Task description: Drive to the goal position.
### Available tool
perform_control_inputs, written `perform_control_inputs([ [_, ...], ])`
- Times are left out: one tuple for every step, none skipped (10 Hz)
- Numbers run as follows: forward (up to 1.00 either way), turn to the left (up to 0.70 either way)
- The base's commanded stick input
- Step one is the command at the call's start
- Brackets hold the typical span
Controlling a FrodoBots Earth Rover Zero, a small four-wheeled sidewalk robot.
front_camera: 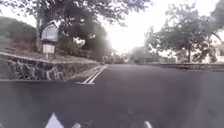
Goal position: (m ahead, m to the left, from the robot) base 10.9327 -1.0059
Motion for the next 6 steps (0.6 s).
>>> perform_control_inputs([
  [0.50,-0.47],
  [0.50,-0.49],
  [0.50,-0.43],
  [0.50,-0.34],
  [0.50,-0.25],
  [0.50,-0.16],
])
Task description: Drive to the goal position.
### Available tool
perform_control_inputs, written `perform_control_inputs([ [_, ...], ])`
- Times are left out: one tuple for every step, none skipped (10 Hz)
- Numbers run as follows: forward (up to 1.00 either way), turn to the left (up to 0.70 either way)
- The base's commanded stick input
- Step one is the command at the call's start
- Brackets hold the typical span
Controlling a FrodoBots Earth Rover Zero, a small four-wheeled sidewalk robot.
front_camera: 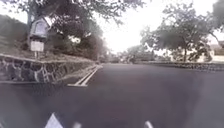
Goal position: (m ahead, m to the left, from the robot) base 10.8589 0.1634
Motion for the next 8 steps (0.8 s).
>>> perform_control_inputs([
  [0.50,-0.07],
  [0.50,0.00],
  [0.50,0.00],
  [0.50,0.00],
  [0.50,0.00],
  [0.50,0.00],
  [0.50,0.00],
  [0.50,0.00],
])
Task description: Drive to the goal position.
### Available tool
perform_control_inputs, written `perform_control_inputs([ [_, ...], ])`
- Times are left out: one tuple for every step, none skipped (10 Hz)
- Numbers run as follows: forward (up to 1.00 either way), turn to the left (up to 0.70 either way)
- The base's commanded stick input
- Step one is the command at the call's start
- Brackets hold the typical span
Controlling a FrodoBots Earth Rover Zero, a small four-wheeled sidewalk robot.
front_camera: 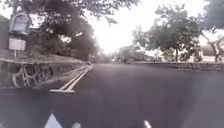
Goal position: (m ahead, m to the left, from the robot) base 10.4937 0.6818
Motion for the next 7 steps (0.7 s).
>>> perform_control_inputs([
  [0.50,0.00],
  [0.50,0.00],
  [0.50,0.00],
  [0.50,0.00],
  [0.50,0.00],
  [0.50,0.00],
  [0.50,0.00],
])
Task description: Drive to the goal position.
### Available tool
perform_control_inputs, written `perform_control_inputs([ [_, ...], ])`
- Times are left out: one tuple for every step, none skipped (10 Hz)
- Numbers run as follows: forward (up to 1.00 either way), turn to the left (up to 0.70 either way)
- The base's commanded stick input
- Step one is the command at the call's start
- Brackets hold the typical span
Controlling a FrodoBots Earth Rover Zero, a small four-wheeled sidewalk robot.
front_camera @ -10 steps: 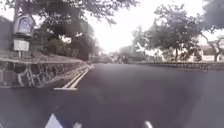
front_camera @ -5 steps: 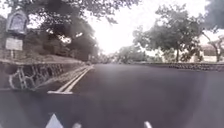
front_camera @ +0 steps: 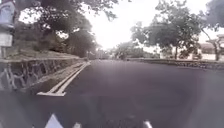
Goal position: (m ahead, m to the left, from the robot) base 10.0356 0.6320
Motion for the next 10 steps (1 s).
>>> perform_control_inputs([
  [0.50,0.00],
  [0.50,0.00],
  [0.50,0.00],
  [0.50,0.00],
  [0.50,0.00],
  [0.50,0.00],
  [0.50,0.00],
  [0.50,0.00],
  [0.50,0.00],
  [0.50,0.00],
])
